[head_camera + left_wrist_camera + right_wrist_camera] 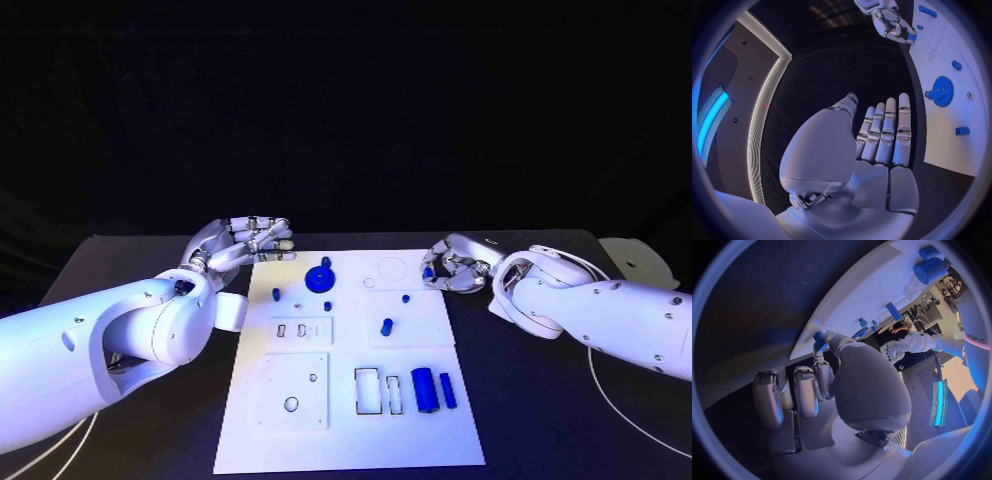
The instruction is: Assemble the parts on the task board
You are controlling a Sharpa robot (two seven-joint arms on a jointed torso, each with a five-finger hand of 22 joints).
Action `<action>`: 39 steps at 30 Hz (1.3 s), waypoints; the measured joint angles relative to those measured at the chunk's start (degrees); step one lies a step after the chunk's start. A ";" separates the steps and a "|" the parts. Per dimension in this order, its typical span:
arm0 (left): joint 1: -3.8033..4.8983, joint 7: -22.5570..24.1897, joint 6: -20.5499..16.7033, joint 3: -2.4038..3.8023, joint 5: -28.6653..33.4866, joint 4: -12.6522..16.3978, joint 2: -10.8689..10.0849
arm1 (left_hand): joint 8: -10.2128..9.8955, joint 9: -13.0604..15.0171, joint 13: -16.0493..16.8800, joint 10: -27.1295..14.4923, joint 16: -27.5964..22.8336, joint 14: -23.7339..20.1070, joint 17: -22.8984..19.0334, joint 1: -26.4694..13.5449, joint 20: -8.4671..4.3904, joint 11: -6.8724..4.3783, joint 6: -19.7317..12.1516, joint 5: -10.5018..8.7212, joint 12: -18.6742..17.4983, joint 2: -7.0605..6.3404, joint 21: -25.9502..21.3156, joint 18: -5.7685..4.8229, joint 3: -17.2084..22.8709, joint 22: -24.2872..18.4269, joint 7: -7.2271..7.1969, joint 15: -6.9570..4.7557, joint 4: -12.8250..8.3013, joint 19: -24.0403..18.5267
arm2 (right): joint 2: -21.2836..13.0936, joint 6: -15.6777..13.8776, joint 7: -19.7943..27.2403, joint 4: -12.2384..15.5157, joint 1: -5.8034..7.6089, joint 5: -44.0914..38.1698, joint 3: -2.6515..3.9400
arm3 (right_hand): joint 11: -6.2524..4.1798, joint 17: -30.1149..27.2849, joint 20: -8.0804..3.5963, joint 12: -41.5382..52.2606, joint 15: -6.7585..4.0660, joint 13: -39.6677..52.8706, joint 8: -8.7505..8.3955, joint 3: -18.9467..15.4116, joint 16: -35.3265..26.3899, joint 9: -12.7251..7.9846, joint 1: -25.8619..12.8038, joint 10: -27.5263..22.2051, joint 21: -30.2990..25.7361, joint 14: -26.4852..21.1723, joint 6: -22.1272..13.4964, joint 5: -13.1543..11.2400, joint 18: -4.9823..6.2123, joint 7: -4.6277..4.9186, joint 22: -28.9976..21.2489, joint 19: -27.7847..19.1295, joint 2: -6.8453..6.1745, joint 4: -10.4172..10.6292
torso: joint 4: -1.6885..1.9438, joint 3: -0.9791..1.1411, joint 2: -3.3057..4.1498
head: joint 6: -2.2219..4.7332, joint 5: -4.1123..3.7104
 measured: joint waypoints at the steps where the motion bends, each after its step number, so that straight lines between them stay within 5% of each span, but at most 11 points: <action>1: 0.00 0.00 0.00 0.00 0.00 0.00 0.00 | 0.00 0.00 0.00 0.00 0.00 0.00 0.01 0.00 0.00 0.00 0.00 0.00 0.00 0.00 0.00 0.00 0.00 -0.03 0.00 0.00 0.00 0.00 | -0.01 -0.20 -0.01 0.05 0.00 0.00 0.00 | -0.03 0.00 -0.08 0.00 -0.12 0.00 0.25 0.33 0.00 0.20 0.00 0.03 0.00 0.01 0.29 -0.89 0.00 -0.20 0.00 0.07 0.18 -0.18 | -0.01 0.00 0.00 | -0.02 0.01; 4: 0.00 -0.01 0.01 0.00 0.00 -0.01 -0.01 | 0.00 0.00 0.00 0.00 0.00 0.00 0.01 0.00 0.00 0.00 0.00 0.00 0.00 0.00 0.00 0.00 0.00 -0.03 0.00 0.00 0.00 0.00 | -0.04 -0.71 -0.01 0.23 -0.01 0.00 0.00 | -0.42 0.00 -0.48 0.00 -0.48 0.00 0.49 1.91 0.04 0.20 -0.04 0.00 0.00 -0.11 0.33 -3.88 0.00 -0.19 0.00 0.06 0.90 -0.78 | -0.01 0.00 0.00 | -0.07 0.03; 11: 0.00 -0.02 0.01 0.00 0.00 -0.04 -0.04 | 0.00 0.00 0.00 0.00 0.00 0.00 0.01 0.00 0.00 0.00 0.00 0.00 0.00 0.00 0.00 0.00 0.00 -0.03 0.00 0.00 0.00 0.00 | -0.40 -2.06 -0.08 2.22 0.01 -0.14 0.05 | -0.42 0.02 -0.48 0.00 -0.56 -0.01 0.49 3.00 0.24 0.13 0.34 0.00 0.00 -0.03 0.32 -4.18 0.01 -0.20 -0.01 0.07 1.69 -1.69 | -0.02 0.00 -0.01 | -0.24 0.04; 25: 0.00 -0.05 0.02 0.00 0.00 -0.25 0.01 | 0.00 -0.05 0.00 0.00 -0.23 0.00 0.00 0.00 0.00 0.00 0.00 0.00 -0.28 0.00 0.00 0.00 0.00 -0.03 0.00 0.00 0.00 0.00 | 0.81 -2.99 -4.95 13.49 1.85 -3.61 0.24 | -0.65 0.04 -0.48 -0.66 -0.56 -0.01 0.49 3.69 0.24 0.13 -0.03 -0.24 0.00 -0.03 0.11 -4.65 0.01 -0.41 -0.02 0.07 2.05 -2.10 | -0.09 -0.14 -0.13 | -0.55 0.40; 32: 0.00 -0.10 0.04 0.00 0.00 -0.48 0.08 | 0.00 -0.04 0.00 0.00 -0.22 0.00 0.00 0.00 0.00 0.00 0.00 0.00 -0.28 0.00 0.00 0.00 0.00 -0.02 0.00 0.00 0.00 0.00 | 4.97 -2.98 -8.82 17.07 1.55 -6.85 -0.03 | -0.82 0.03 -0.48 -0.89 -0.56 -0.01 0.49 3.85 0.24 0.13 -0.04 -0.41 0.00 -0.03 -0.04 -4.76 0.00 -0.47 -0.02 0.07 2.06 -2.26 | -0.03 -0.12 -0.12 | -1.22 1.87; 39: 0.00 -0.14 0.07 0.00 0.00 -0.86 0.22 | 0.00 -0.04 0.00 0.00 -0.22 0.00 -0.01 0.00 0.00 0.00 0.00 0.00 -0.28 0.00 0.00 0.00 0.00 -0.02 0.00 0.00 0.00 0.00 | 9.97 -2.90 -12.35 18.17 -0.18 -9.92 -0.75 | -0.60 0.03 -0.47 -1.19 -0.56 -0.01 0.49 3.97 0.23 0.13 -0.05 -0.63 0.00 -0.03 -0.31 -4.87 0.00 -0.48 0.03 0.06 2.05 -2.14 | 0.00 -0.14 -0.07 | -1.75 3.35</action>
